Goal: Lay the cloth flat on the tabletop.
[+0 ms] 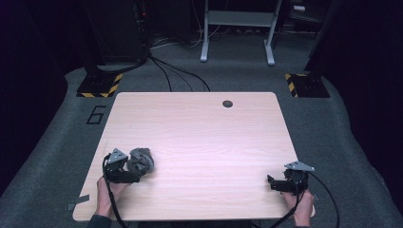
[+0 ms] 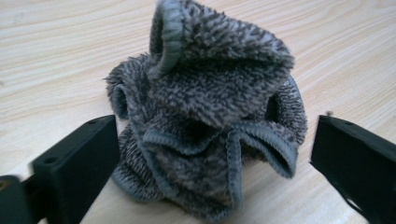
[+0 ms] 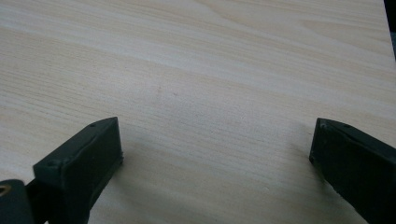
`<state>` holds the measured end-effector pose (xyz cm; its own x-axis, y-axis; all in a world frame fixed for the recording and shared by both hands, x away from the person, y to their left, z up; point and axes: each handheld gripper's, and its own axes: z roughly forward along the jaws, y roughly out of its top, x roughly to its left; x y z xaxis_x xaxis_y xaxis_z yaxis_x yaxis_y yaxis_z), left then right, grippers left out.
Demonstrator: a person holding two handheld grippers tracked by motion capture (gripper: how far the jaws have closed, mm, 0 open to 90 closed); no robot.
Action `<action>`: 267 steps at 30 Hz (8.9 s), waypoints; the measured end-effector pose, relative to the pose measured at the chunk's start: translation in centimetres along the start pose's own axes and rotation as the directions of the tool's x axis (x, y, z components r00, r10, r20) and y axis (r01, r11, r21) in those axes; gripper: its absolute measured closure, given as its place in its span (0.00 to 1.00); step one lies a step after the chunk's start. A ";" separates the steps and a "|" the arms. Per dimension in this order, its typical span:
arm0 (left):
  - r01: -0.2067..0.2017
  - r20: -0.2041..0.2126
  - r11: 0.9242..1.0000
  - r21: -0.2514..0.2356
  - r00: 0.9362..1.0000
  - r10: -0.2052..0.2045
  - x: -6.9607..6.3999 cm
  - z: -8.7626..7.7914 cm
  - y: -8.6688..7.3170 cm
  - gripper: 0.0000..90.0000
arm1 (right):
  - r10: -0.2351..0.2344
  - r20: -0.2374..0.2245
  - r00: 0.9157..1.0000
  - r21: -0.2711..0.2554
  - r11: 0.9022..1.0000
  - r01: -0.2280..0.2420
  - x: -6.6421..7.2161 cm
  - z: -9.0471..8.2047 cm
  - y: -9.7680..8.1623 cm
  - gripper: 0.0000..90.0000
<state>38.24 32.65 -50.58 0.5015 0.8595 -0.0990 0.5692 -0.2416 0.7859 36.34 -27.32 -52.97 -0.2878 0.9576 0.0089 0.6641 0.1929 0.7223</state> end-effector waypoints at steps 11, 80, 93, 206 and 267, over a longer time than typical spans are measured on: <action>0.012 -0.001 1.000 -0.008 1.000 -0.012 0.1 0.8 -0.4 0.54 | -0.001 -0.001 1.000 0.000 1.000 0.001 0.0 0.0 0.0 0.02; -0.193 0.201 0.979 -0.061 0.959 0.201 -13.7 7.7 6.0 0.84 | -0.015 -0.001 1.000 -0.001 1.000 0.015 -0.1 0.0 0.0 0.03; -0.134 0.238 0.988 -0.077 0.960 0.148 -12.2 5.4 5.7 0.25 | -0.017 -0.003 1.000 -0.002 1.000 0.017 0.2 -0.2 0.1 0.06; -0.168 0.300 0.982 0.091 0.944 0.134 -11.0 6.2 3.6 0.42 | -0.275 -0.391 0.878 -0.047 0.959 0.279 15.9 1.8 13.8 0.31; -0.265 0.225 0.963 0.054 0.942 0.247 -10.3 5.4 5.6 0.97 | -0.213 -0.351 0.912 0.045 0.969 0.244 18.8 6.2 19.4 0.42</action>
<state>39.81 20.02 -48.44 0.7601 0.6488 -0.0365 0.4501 -0.4851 0.7497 48.10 -4.27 -43.14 -0.6458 0.7573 0.0967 0.6046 0.4299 0.6705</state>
